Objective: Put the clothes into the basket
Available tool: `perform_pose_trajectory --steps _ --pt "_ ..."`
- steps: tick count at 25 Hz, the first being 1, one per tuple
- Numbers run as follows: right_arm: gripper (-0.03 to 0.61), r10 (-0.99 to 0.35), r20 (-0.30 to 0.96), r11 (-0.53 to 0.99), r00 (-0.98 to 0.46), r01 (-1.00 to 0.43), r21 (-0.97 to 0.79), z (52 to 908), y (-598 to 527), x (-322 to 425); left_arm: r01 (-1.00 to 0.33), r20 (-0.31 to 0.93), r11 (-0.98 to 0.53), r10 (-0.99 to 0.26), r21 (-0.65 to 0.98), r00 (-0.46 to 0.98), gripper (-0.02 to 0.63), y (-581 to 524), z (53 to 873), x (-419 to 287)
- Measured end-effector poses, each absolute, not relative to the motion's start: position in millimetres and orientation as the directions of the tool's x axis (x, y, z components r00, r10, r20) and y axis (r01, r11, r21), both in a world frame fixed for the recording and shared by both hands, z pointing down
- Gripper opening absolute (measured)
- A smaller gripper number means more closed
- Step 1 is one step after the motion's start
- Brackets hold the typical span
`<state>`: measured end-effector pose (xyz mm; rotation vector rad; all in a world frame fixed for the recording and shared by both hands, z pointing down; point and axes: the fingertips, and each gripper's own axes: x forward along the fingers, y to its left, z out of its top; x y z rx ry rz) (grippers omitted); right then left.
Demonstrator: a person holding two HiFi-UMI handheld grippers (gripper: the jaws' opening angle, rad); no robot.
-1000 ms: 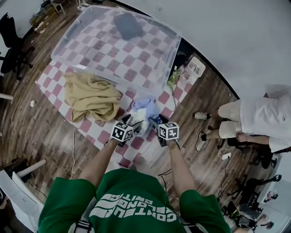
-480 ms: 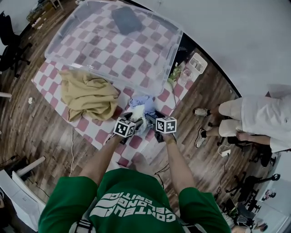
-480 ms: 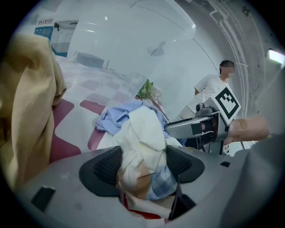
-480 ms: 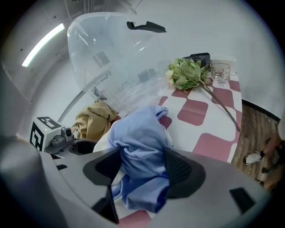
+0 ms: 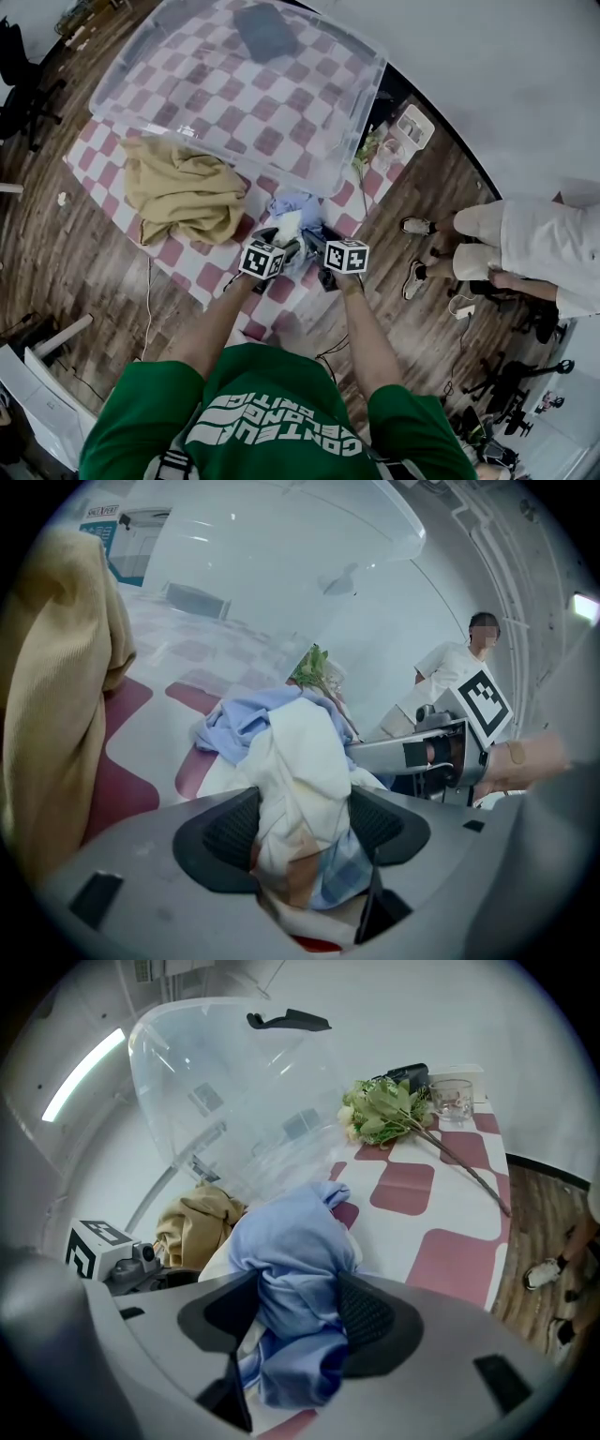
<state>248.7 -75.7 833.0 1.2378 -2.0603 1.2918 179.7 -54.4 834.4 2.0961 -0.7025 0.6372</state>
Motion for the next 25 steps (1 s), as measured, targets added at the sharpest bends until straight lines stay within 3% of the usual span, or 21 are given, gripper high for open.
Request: perform_pose_trajectory --steps 11,25 --pt "0.208 -0.491 0.672 0.102 -0.555 -0.802 -0.588 831 -73 251 -0.634 0.595 -0.511 -0.265 0.580 0.758 0.229 -52 824 194" --pt "0.141 -0.593 0.605 0.082 -0.531 -0.787 -0.611 796 -61 241 -0.622 0.548 -0.596 -0.333 0.508 0.767 0.199 -48 785 191"
